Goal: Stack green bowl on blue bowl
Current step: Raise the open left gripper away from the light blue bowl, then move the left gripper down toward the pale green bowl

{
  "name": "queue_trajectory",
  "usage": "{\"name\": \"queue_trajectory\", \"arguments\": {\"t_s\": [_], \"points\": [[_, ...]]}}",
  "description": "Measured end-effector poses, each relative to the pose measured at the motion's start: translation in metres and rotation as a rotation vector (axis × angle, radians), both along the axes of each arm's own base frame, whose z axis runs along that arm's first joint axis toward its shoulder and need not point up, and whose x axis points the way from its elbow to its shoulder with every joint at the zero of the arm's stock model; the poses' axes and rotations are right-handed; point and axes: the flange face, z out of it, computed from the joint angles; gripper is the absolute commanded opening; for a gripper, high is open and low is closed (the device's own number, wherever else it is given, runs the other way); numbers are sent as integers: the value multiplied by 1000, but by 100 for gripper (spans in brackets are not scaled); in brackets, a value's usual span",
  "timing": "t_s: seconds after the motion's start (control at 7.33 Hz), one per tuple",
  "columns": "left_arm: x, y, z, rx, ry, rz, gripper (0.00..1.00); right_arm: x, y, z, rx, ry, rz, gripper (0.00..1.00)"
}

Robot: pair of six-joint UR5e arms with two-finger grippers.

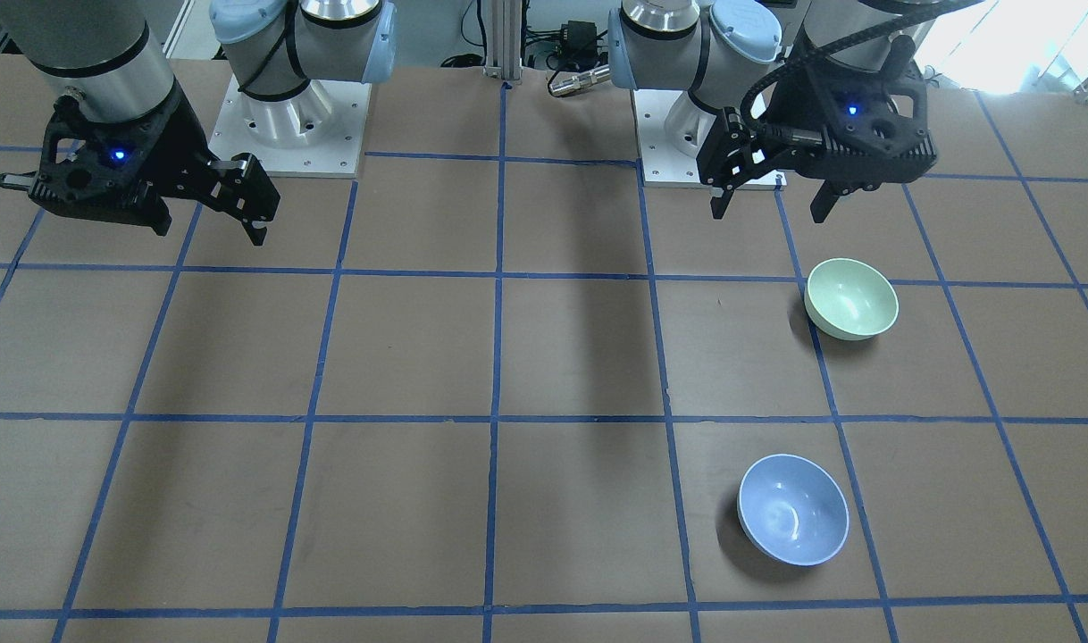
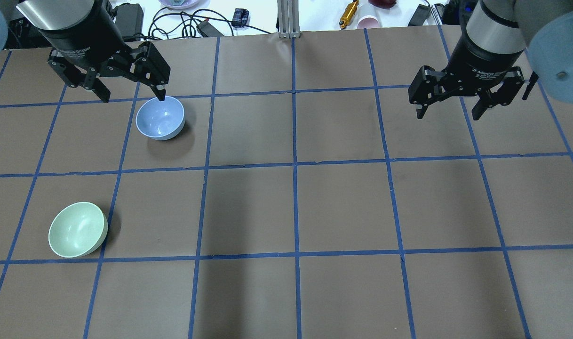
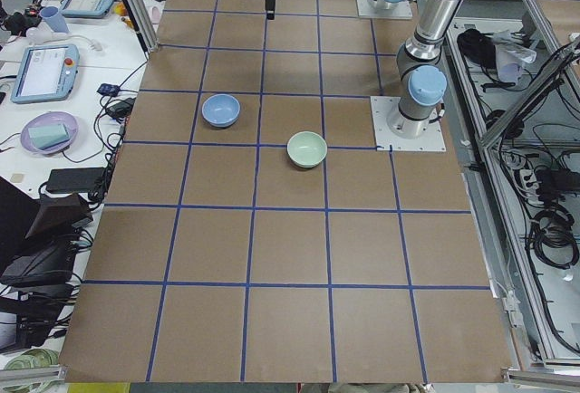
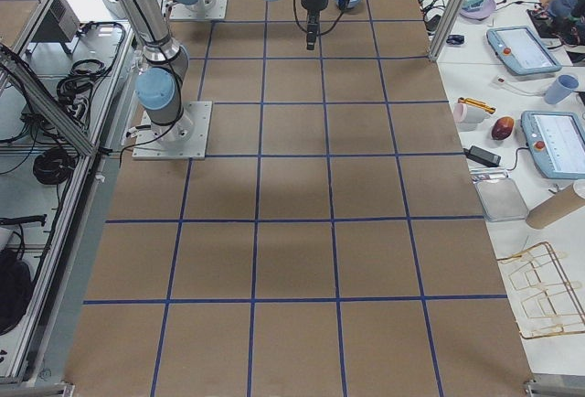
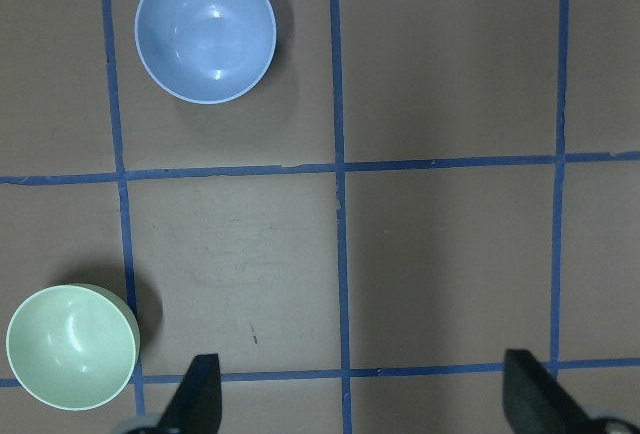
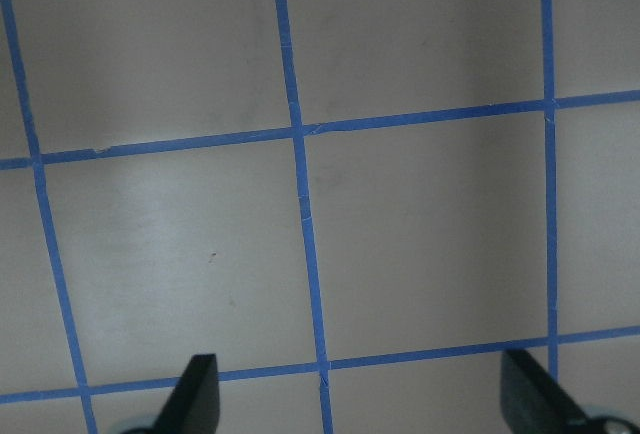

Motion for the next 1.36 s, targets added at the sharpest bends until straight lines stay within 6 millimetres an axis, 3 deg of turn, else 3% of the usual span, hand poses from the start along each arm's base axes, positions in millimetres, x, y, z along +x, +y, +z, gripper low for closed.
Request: {"name": "queue_trajectory", "arguments": {"t_s": [0.95,1.09,1.36], "points": [[4,0,-3,7,0,5,100,0,0,0,0,0,0,100],[12,-1,-4,11,-2,14,100,0,0,0,0,0,0,100],[52,-7,-14,34,0,57,100,0,0,0,0,0,0,100]]}}
